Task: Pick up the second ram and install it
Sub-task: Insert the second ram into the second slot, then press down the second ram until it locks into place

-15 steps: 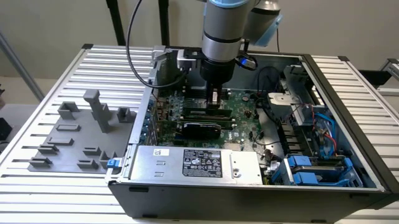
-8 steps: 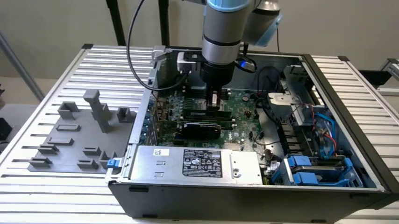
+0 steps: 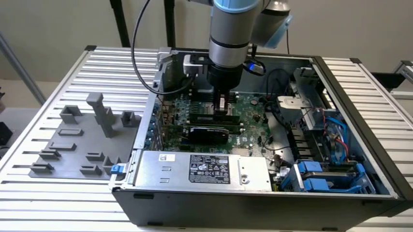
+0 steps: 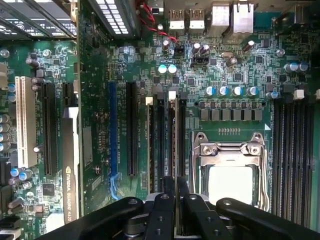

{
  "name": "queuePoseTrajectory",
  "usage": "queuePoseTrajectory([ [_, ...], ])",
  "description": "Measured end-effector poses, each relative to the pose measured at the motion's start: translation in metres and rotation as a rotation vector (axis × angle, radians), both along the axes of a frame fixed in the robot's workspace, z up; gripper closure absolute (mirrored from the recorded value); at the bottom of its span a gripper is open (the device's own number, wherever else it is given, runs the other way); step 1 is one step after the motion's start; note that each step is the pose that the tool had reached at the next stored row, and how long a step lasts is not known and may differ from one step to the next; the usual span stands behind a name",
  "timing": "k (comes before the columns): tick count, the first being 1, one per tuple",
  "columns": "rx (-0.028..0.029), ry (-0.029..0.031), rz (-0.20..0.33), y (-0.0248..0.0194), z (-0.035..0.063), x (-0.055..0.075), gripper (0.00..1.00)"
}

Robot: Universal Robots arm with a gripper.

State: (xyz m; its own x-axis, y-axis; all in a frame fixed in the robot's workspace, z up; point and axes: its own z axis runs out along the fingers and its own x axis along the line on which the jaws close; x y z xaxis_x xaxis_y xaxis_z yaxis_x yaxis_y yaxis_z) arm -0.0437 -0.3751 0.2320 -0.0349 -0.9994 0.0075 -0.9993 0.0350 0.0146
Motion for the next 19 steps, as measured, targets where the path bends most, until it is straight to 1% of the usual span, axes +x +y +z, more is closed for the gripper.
queuePoseTrajectory([
  [3, -0.0051, -0.0009, 0.000, -0.0001, -0.0002, 0.0000, 1.00],
  [5, -0.0069, -0.0013, 0.000, -0.0001, -0.0005, 0.0001, 1.00],
  [11, -0.0077, -0.0036, 0.000, -0.0001, -0.0019, 0.0015, 1.00],
  [19, -0.0077, -0.0041, 0.000, 0.0000, -0.0037, 0.0026, 1.00],
])
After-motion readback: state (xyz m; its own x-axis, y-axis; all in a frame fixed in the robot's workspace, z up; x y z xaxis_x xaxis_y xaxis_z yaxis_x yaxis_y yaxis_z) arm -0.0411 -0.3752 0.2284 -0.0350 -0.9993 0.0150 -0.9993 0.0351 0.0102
